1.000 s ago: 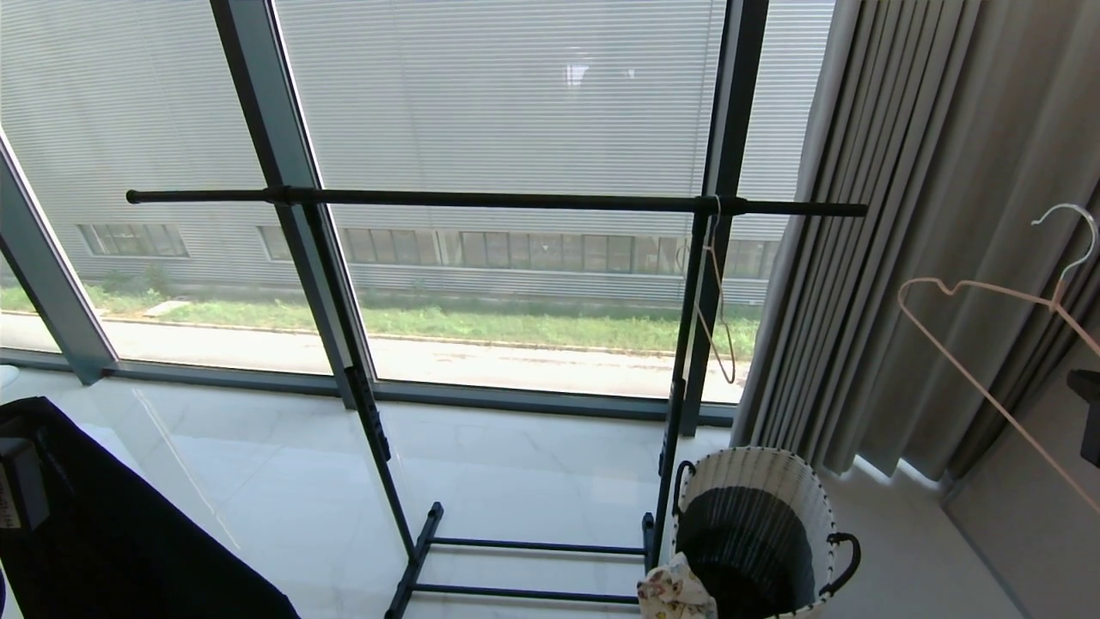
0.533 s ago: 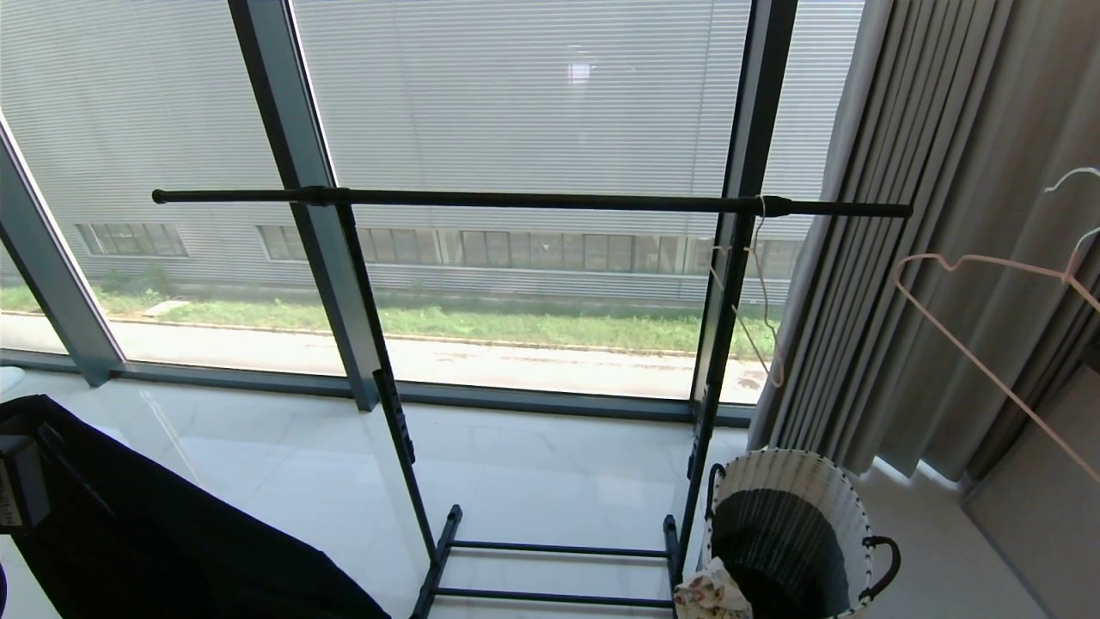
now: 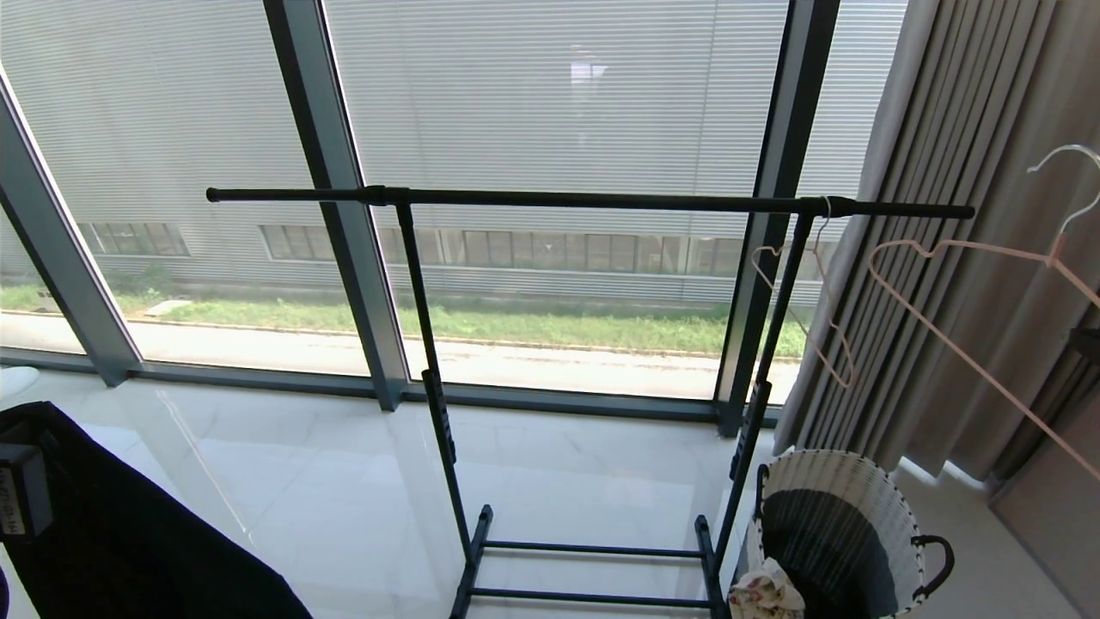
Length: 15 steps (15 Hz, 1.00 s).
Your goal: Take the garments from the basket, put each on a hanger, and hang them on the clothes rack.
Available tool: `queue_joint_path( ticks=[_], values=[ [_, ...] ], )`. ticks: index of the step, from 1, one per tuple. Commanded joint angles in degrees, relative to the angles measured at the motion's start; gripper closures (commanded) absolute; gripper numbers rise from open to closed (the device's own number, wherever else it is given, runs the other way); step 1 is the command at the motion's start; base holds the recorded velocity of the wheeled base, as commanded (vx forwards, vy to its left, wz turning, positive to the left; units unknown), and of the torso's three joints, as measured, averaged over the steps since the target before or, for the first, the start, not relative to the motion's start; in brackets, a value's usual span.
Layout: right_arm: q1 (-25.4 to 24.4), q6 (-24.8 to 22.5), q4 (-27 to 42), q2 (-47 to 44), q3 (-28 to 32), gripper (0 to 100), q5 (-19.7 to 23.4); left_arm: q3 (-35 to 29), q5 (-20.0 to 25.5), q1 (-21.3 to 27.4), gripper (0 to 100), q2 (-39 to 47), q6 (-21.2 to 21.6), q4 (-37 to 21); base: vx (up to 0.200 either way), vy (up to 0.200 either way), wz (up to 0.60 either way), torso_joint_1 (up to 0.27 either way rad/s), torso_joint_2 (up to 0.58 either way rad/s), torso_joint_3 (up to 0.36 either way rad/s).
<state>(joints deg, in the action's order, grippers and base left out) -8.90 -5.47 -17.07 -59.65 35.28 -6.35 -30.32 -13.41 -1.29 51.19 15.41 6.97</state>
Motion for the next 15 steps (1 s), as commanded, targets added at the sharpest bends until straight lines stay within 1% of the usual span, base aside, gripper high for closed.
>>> queue_joint_path(
  ticks=[1,2,3,5,7,8,9,10,11,12,13,14,15],
  values=[
    [-4.5,-0.1,0.4,-0.5,0.1,100,0.0,1.0,0.0,0.0,100,0.1,0.8,0.1,0.000,0.200,0.00,0.002,0.00,0.002],
    [-6.8,-0.1,1.6,-0.6,0.1,100,0.0,1.2,0.0,0.0,100,0.1,0.9,0.1,0.000,0.000,0.00,0.000,0.00,0.000],
    [-8.1,-0.1,2.2,-0.8,0.1,100,0.0,1.4,0.0,0.0,100,0.0,0.9,0.1,0.000,0.000,0.00,0.000,0.00,0.000],
    [-13.1,0.2,2.5,-3.0,0.0,100,0.3,2.8,0.1,0.6,100,-0.2,0.5,0.1,0.000,0.000,0.00,0.000,0.00,0.000],
    [-16.9,0.6,2.2,-6.5,0.1,100,0.6,3.2,0.0,6.8,100,-0.6,0.6,0.1,0.000,0.000,0.00,0.000,0.00,0.000],
    [-20.6,1.5,2.1,-8.3,0.1,100,0.6,3.0,0.0,10.1,100,0.0,0.6,0.1,0.000,0.000,0.00,0.000,0.00,0.000],
    [-26.1,4.0,2.1,-10.1,-0.1,100,0.6,2.0,-0.7,13.2,100,2.1,0.3,1.4,0.000,0.000,0.00,0.000,0.00,0.000],
    [-29.5,7.2,2.0,-12.1,0.0,100,0.4,1.1,-2.2,14.7,100,5.1,0.2,4.7,0.000,0.000,0.00,0.000,0.00,0.000],
    [-32.9,10.7,1.2,-13.8,0.0,100,0.4,-0.5,-5.8,15.4,100,10.0,0.1,10.0,0.000,0.000,0.00,0.000,0.00,0.000],
    [-35.1,13.5,-0.8,-15.3,-0.2,100,0.3,-2.7,-9.8,16.5,100,15.3,0.1,15.1,0.000,0.000,0.00,0.000,0.00,0.000],
    [-35.9,14.3,-1.5,-15.7,-0.2,100,0.3,-3.7,-10.9,16.9,100,17.2,-0.2,16.5,0.000,0.000,0.00,0.000,0.00,0.000],
    [-38.8,16.5,-2.7,-16.3,-0.2,100,0.3,-8.3,-13.9,19.8,100,23.5,-2.5,18.8,0.000,0.000,0.00,0.000,0.00,0.000],
    [-40.8,17.2,-2.7,-16.1,-0.5,100,0.3,-10.8,-15.3,22.1,100,26.9,-4.9,18.8,0.000,0.000,0.00,0.000,0.00,0.000]
  ],
)
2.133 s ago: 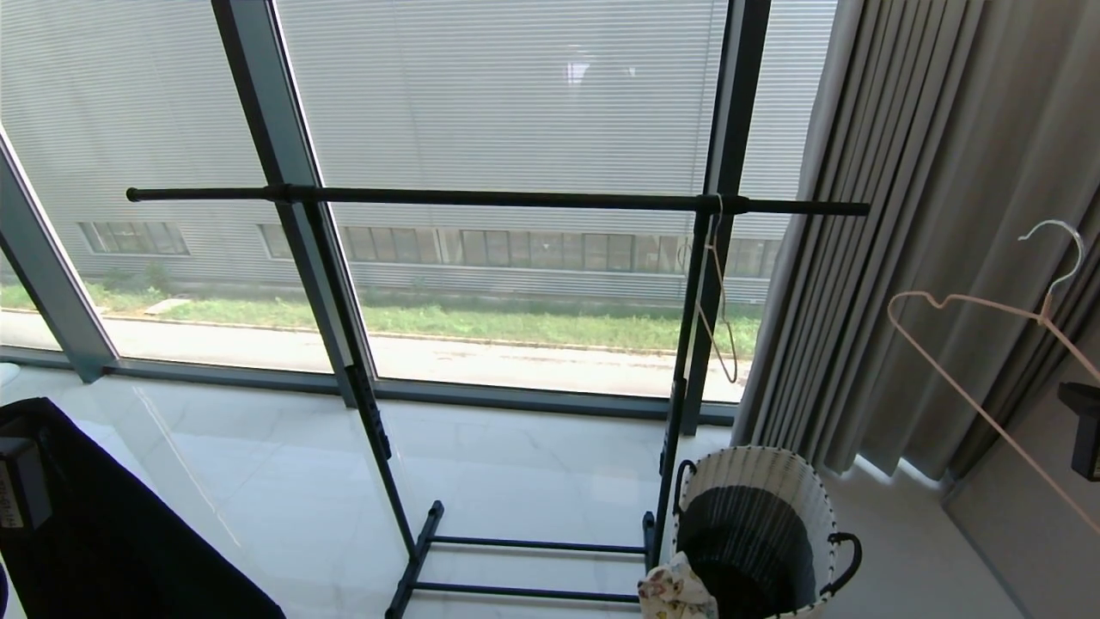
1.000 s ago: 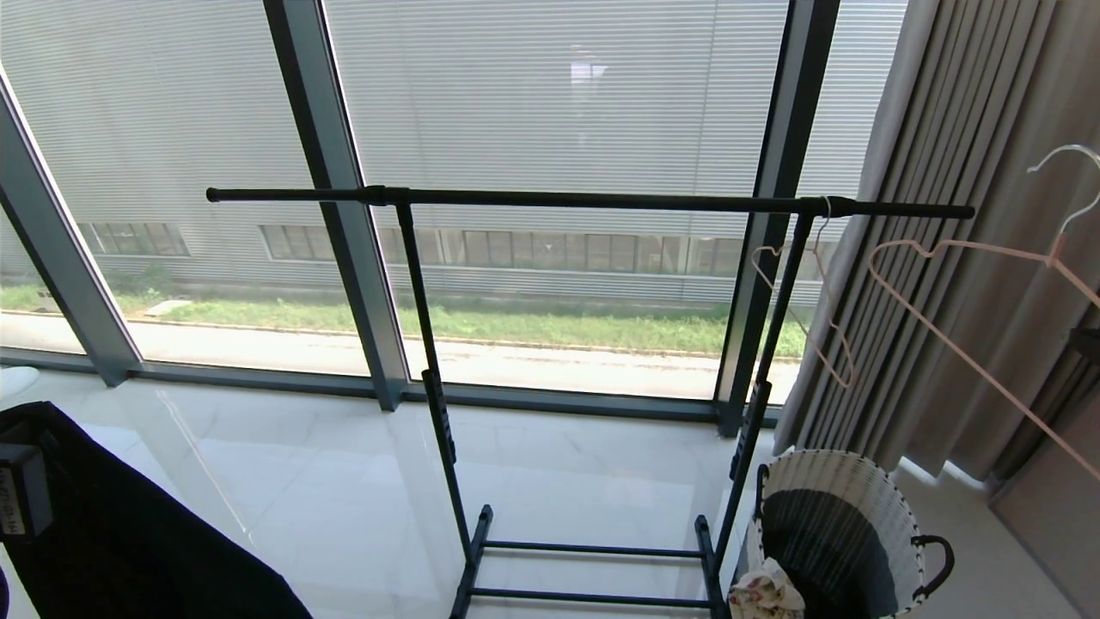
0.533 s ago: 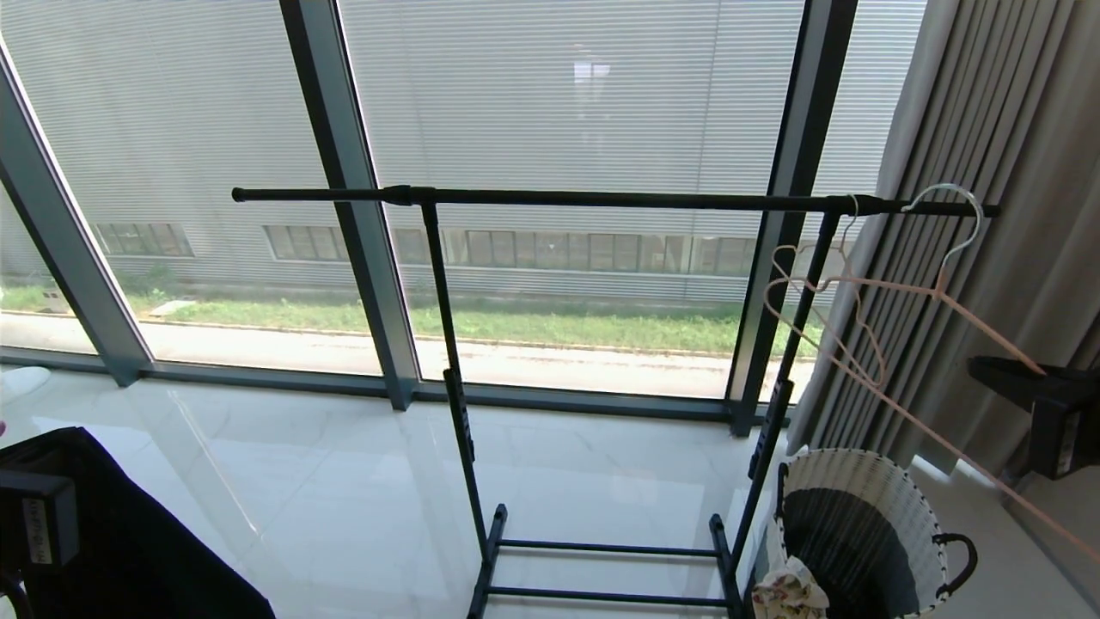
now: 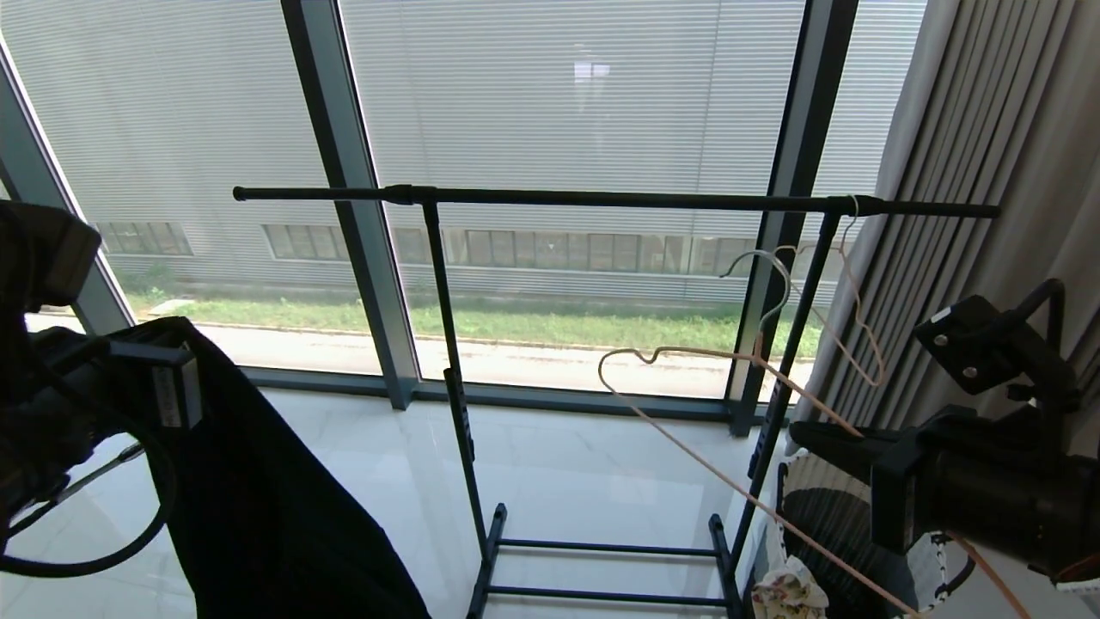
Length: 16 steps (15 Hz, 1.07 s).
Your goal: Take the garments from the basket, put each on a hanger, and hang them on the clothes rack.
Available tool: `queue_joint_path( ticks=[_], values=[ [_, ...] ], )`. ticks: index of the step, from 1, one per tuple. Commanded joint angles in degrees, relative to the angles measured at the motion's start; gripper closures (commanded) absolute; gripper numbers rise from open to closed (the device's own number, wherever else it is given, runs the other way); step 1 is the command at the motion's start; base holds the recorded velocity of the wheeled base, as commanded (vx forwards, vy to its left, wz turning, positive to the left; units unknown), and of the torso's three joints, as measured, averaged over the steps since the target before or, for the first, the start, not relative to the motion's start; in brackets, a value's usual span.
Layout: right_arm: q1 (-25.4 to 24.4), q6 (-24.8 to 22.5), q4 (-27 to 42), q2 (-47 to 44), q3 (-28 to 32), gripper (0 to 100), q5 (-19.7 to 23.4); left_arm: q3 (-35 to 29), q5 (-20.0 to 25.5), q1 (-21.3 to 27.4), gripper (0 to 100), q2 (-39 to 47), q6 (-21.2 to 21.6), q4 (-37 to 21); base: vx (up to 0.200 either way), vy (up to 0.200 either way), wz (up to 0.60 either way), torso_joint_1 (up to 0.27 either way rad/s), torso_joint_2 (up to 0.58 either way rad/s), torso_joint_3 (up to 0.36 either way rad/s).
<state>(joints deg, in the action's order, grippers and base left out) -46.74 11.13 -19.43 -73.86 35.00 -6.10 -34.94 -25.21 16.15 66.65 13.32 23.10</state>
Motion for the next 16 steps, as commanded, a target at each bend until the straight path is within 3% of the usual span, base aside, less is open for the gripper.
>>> queue_joint_path(
  ticks=[1,3,6,9,16],
  values=[
    [-4.8,1.4,-0.3,-1.5,-0.6,100,0.0,-8.4,-5.8,6.7,100,15.0,-5.0,2.7,0.000,0.000,0.00,0.000,0.00,0.000],
    [-7.8,2.9,-0.3,-0.7,-1.0,100,0.0,-12.1,-10.1,9.1,100,20.5,-8.3,2.7,0.000,0.000,0.00,0.000,0.00,0.000],
    [-14.5,6.2,-0.9,0.0,-0.5,100,0.1,-18.9,-13.8,13.9,100,30.4,-19.0,2.7,0.000,0.000,0.00,0.000,0.00,0.000],
    [-17.8,9.1,-3.9,-0.2,-0.5,100,0.3,-20.7,-13.8,17.3,100,36.3,-20.1,2.8,0.000,0.000,0.00,0.000,0.00,0.000],
    [-15.8,10.6,-4.7,-0.1,-0.7,100,0.1,-19.7,-7.9,19.8,100,35.2,-19.7,2.7,0.000,0.000,0.00,0.000,0.00,0.000]
  ],
)
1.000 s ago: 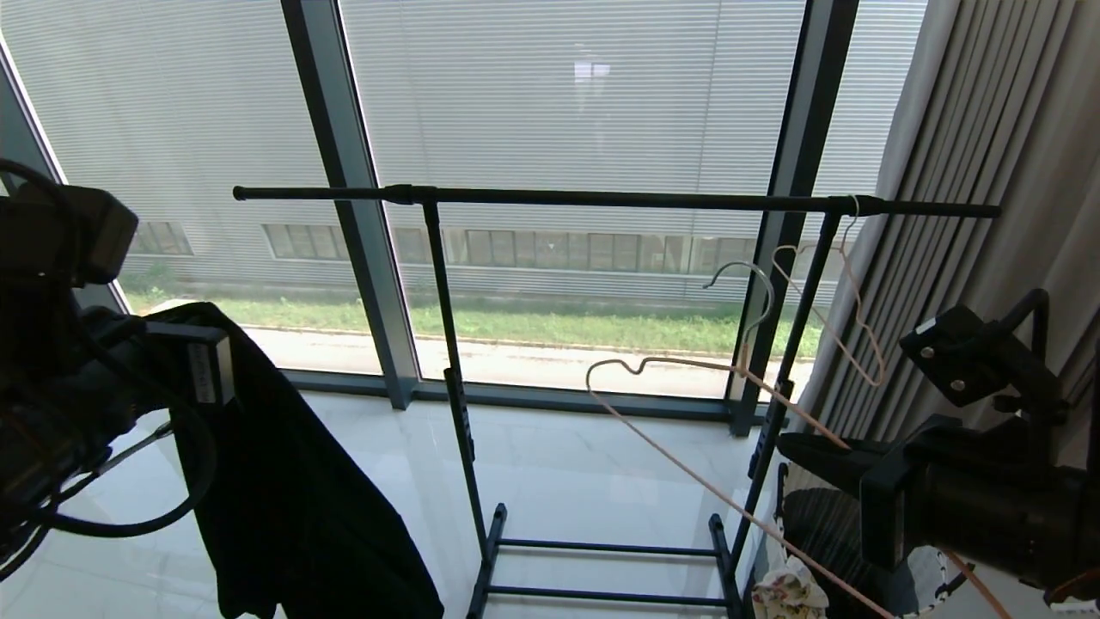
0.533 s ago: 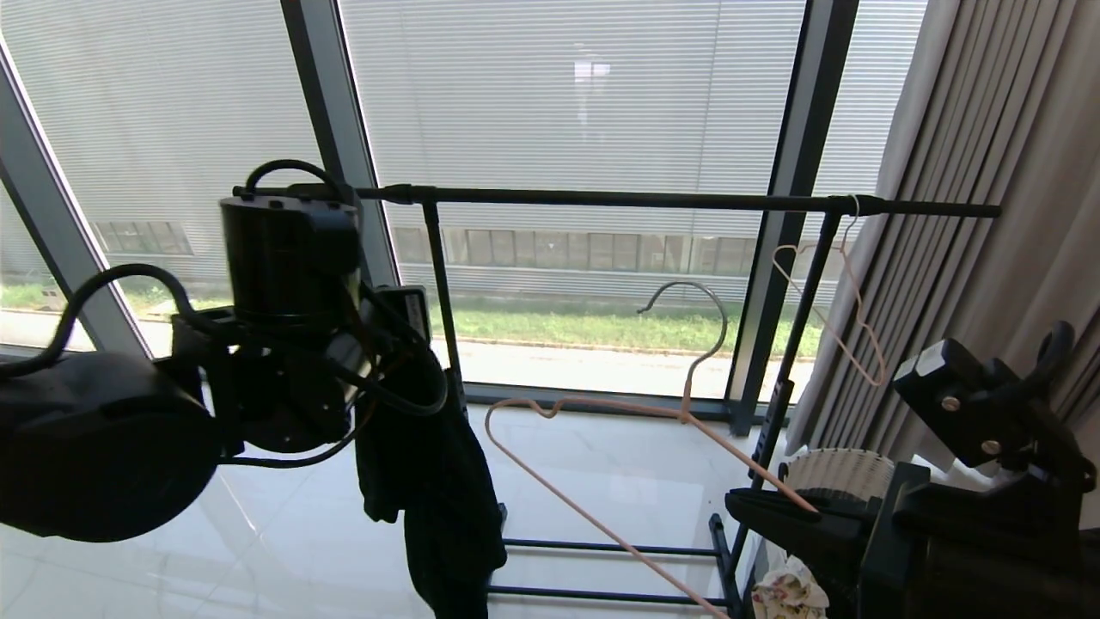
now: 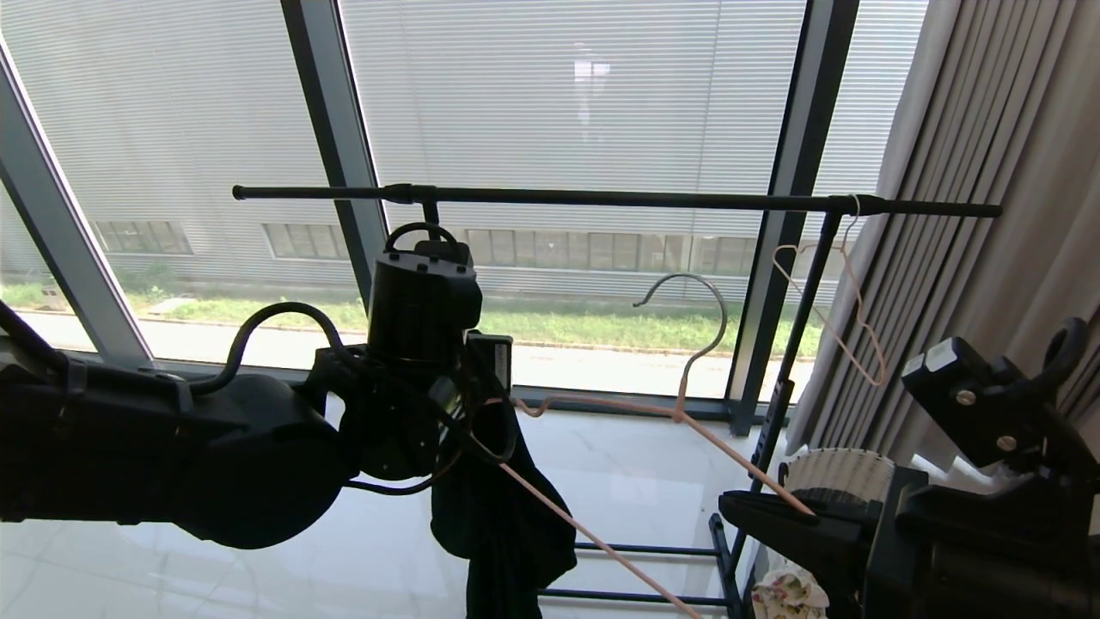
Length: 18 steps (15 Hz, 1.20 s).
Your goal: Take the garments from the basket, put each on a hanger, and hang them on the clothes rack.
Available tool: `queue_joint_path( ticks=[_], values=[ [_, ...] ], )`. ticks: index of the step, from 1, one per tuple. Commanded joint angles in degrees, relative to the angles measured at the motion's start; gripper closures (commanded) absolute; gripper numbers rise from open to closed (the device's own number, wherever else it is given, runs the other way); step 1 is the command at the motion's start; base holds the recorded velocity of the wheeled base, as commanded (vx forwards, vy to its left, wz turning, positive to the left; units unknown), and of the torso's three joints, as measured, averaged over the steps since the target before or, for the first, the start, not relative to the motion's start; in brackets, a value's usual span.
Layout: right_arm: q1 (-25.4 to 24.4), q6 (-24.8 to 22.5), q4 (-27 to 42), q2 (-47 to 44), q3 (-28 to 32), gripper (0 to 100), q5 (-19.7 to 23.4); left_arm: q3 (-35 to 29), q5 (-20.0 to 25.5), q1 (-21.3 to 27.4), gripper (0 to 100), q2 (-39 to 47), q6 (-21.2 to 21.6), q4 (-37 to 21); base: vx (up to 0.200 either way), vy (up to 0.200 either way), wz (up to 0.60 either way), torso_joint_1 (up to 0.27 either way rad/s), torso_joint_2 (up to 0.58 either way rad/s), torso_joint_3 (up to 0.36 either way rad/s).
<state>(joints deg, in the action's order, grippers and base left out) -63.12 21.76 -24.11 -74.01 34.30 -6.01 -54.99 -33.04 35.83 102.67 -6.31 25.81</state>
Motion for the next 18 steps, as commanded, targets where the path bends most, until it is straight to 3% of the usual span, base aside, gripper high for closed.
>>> queue_joint_path(
  ticks=[1,4,18],
  values=[
    [1.7,-0.1,-0.7,0.2,0.0,100,-0.1,0.7,1.7,-0.2,100,-2.1,0.3,0.0,0.000,0.000,0.00,0.000,0.00,0.000],
    [2.0,-0.4,-0.8,0.1,0.7,100,0.2,2.3,5.1,-0.3,100,-4.0,0.3,-0.1,0.000,0.000,0.00,0.000,0.00,0.000],
    [1.8,-1.6,-0.8,-2.6,3.0,100,2.8,2.9,8.5,3.1,100,-6.9,0.3,-0.1,0.000,0.000,0.00,0.000,0.00,0.000]
  ],
)
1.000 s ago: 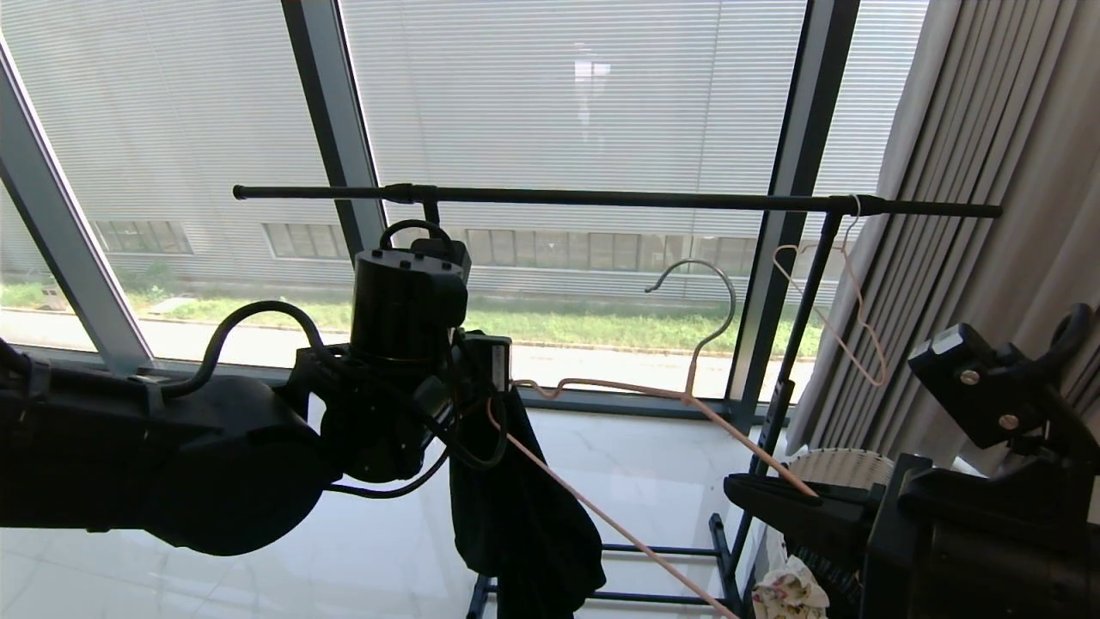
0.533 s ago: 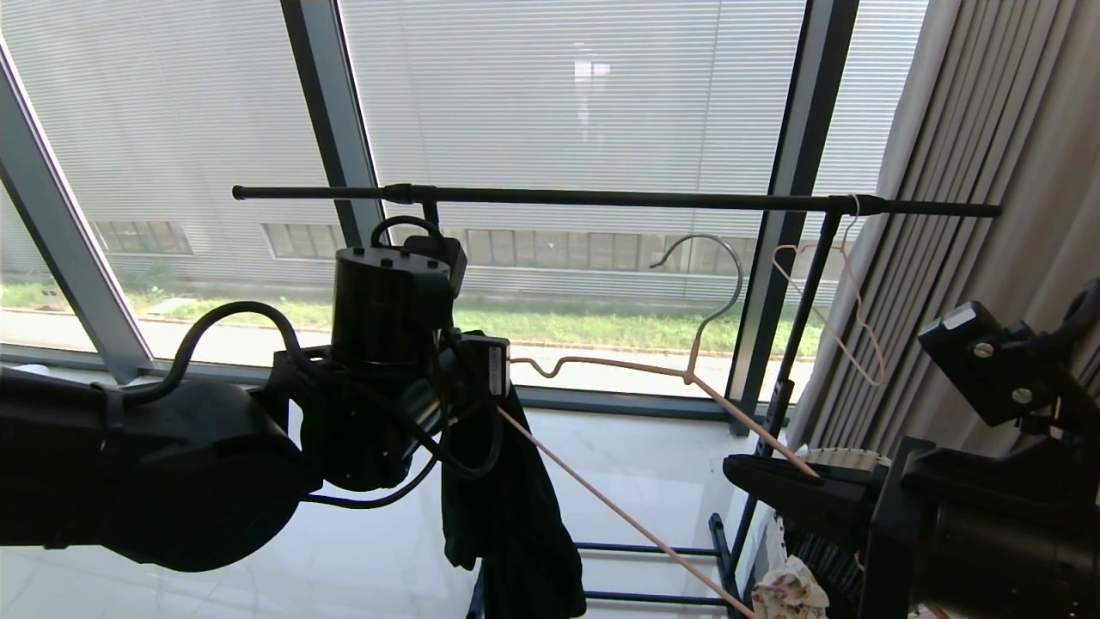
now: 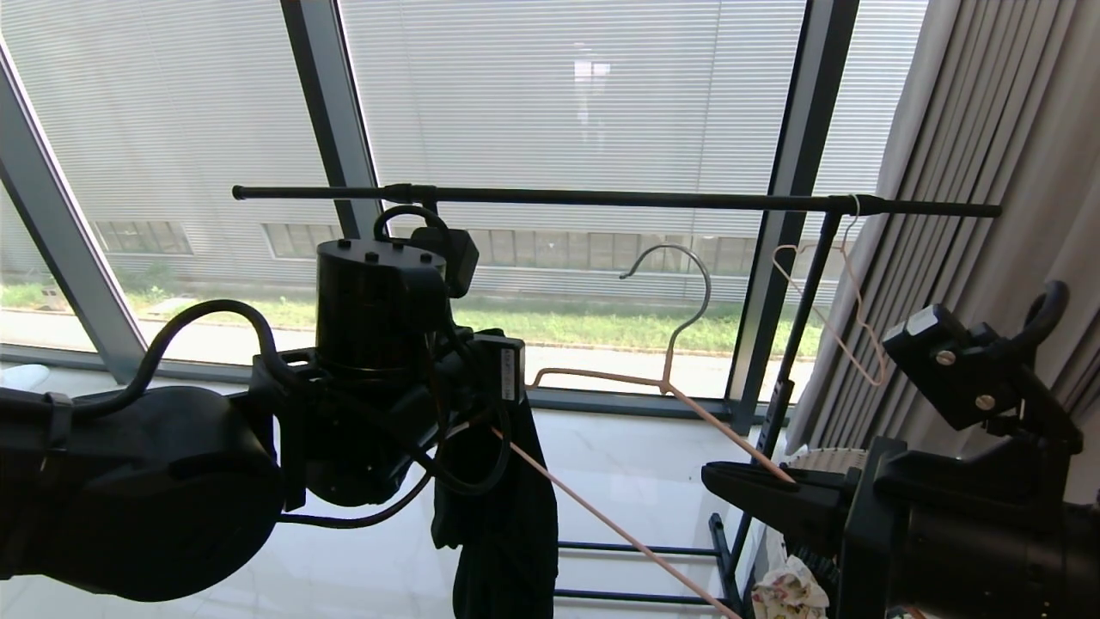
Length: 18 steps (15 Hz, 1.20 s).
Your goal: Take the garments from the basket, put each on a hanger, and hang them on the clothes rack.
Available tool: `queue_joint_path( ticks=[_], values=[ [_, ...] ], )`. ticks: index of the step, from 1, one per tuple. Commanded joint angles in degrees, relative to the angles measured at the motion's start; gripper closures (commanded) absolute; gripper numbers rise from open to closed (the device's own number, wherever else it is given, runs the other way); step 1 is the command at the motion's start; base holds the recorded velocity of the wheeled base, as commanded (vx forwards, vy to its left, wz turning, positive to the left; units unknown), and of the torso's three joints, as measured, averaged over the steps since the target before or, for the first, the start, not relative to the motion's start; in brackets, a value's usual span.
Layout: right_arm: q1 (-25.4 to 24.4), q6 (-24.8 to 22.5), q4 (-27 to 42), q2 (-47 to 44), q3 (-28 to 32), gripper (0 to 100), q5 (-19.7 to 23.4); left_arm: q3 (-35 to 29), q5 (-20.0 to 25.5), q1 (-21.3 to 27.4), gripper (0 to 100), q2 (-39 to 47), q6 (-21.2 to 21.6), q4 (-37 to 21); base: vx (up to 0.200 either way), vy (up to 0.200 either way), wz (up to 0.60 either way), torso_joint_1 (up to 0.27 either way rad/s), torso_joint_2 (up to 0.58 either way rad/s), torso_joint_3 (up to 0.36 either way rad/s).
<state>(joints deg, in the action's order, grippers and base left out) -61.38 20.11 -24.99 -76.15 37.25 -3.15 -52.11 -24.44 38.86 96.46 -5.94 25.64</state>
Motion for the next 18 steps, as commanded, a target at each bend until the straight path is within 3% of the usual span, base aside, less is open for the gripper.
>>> queue_joint_path(
  ticks=[1,6,11,18],
  values=[
    [0.5,0.1,-1.2,-1.7,0.0,100,-0.1,0.3,0.0,0.4,100,-1.5,0.0,-0.1,0.000,0.000,0.00,0.000,0.00,0.000],
    [0.4,0.1,-5.8,-3.4,0.6,100,0.4,2.5,0.4,0.7,100,-4.4,0.0,-0.1,0.000,0.000,0.00,0.000,0.00,0.000],
    [0.5,0.3,-6.4,-10.1,5.1,100,0.7,1.2,2.4,6.7,100,-6.4,0.0,-0.2,0.000,0.000,0.00,0.000,0.00,0.000],
    [0.5,3.1,-10.5,-20.0,10.3,100,0.4,-2.0,2.5,8.6,100,-10.3,0.0,-5.6,0.000,0.000,0.00,0.000,0.00,0.000]
  ],
)
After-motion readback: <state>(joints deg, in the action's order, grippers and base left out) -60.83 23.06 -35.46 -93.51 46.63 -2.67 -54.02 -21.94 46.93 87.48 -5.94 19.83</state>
